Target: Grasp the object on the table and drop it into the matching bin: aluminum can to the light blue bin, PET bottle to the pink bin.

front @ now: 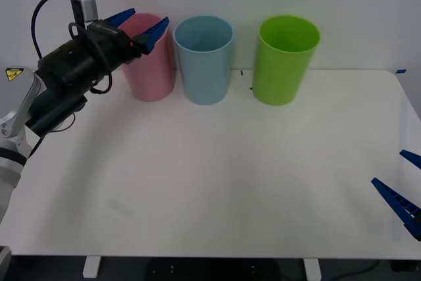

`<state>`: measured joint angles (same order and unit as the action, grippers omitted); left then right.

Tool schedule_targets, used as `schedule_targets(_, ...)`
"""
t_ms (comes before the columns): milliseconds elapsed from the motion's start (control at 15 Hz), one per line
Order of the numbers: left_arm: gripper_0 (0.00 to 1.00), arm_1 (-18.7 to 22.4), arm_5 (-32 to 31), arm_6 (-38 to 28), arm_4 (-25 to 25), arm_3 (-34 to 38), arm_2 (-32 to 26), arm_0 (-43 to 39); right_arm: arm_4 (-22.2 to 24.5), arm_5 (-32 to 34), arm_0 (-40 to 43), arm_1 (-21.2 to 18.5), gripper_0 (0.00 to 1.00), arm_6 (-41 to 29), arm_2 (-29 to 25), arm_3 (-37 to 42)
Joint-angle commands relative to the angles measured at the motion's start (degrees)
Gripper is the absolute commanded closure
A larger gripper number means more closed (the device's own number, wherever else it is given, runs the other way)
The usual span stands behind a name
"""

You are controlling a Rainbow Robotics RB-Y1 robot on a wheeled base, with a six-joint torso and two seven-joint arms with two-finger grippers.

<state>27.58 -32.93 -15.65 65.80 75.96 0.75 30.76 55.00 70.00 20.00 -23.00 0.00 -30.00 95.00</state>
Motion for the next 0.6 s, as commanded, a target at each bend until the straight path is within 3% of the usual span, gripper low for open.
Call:
schedule_targets(67,0.00,0.55,-5.30,1.41,0.47,3.67,-4.53,-5.80,0.00,0.00,0.00,0.00,0.00,0.00,0.00,0.00)
schedule_targets(333,0.00,0.55,-16.64,6.86,3.28,6.13,-13.41,-13.00,0.00,0.00,0.00,0.00,0.00,0.00,0.00,0.00)
schedule_targets(600,0.00,0.55,-27.72,8.09,7.06,7.01,-22.20,-17.22,0.00,0.00,0.00,0.00,0.00,0.00,0.00,0.00)
